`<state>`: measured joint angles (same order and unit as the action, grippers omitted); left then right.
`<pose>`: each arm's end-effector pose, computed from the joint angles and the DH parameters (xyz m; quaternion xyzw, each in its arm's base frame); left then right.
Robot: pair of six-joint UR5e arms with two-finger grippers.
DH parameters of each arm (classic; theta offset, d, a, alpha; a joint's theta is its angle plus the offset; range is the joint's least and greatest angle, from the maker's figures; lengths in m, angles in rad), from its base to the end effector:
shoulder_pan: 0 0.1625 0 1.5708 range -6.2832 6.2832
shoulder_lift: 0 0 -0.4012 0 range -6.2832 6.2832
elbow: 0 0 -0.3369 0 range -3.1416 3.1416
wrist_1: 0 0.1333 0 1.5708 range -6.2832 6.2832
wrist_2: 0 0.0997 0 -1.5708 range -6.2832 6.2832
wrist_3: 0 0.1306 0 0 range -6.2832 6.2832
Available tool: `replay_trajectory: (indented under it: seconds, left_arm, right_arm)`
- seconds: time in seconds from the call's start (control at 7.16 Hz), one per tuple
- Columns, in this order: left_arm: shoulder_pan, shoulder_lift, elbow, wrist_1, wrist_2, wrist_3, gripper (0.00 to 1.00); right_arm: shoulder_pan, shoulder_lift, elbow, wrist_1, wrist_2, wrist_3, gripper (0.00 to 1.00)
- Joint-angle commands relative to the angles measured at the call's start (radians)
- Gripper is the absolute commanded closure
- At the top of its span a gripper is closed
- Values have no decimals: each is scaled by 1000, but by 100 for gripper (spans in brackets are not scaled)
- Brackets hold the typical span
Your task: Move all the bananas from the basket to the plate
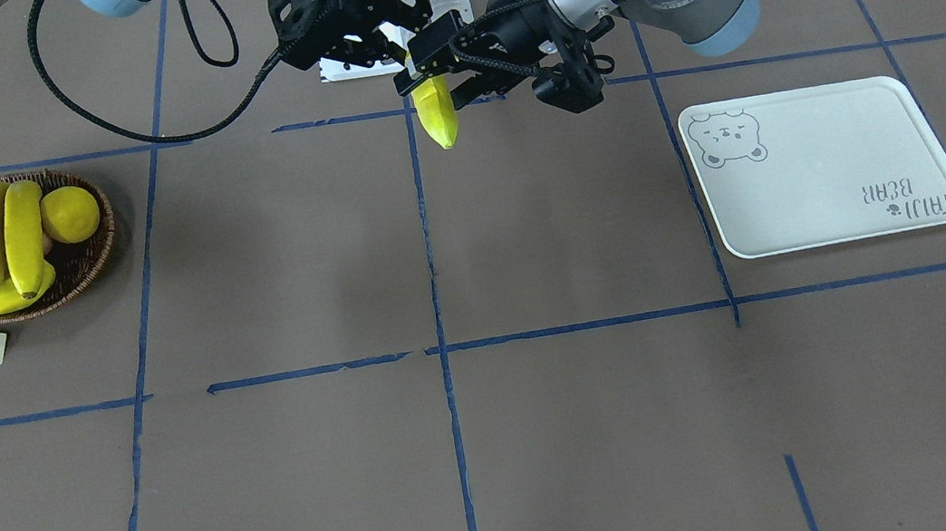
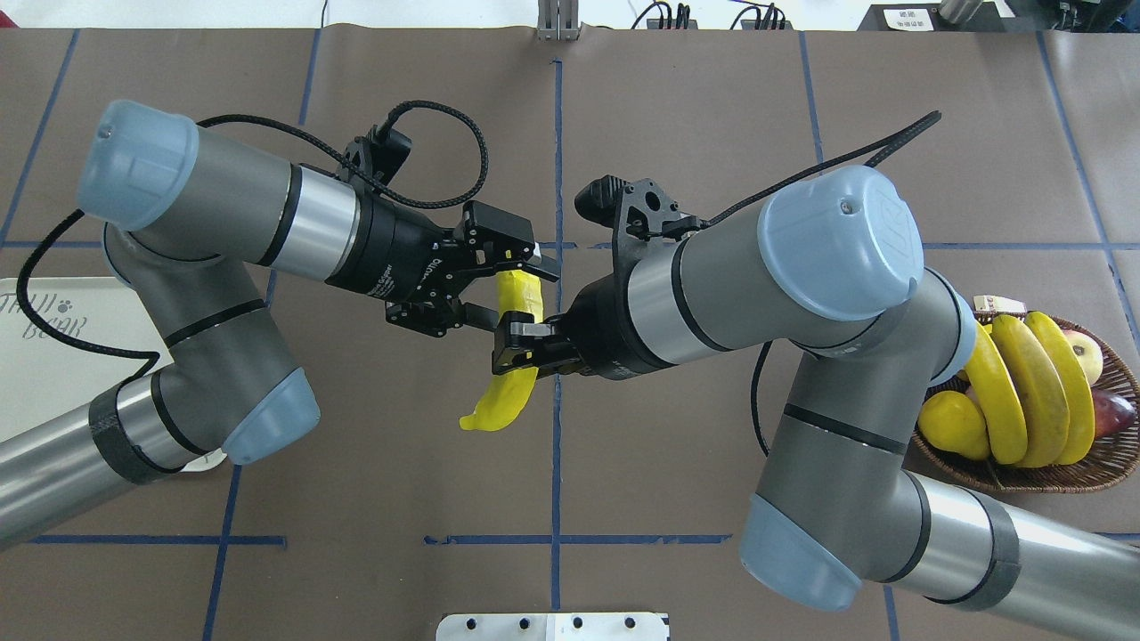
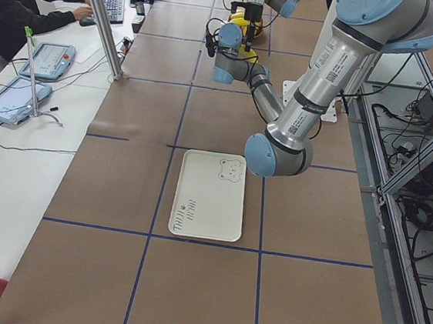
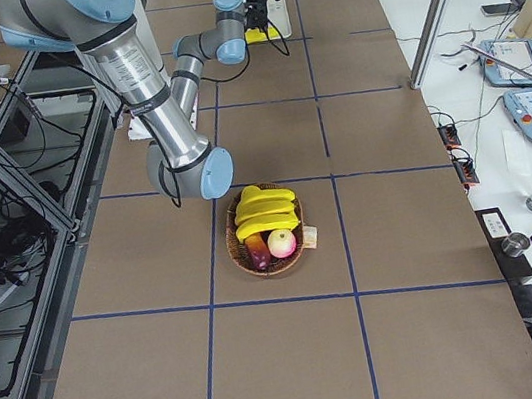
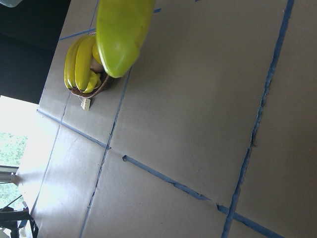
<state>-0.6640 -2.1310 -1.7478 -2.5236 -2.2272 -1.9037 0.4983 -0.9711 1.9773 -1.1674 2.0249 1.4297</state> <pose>0.4028 -0.3833 0.1646 -0.0943 0.7336 -0.0886 0.6671 -0.4367 -0.3242 0.1295 0.0356 -0.6532 -0.0117 0.7563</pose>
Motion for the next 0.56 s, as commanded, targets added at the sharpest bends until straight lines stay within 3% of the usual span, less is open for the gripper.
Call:
replay_trajectory:
  seconds: [0.0,0.14,0.28,0.42]
  left_arm:
    - [9,3,-10,-1,12,3,41]
    - [11,9,-19,-3,11,11,82]
    - [9,16,-19,-6,9,15,100]
    - [9,19,-19,-6,9,15,100]
  right_arm:
    - [-9,0,0,2,0,0,98]
    - [-10,0,2,2,2,3,98]
    - [-15,0,2,0,2,5,96]
    - [-17,5,2,0,2,11,72]
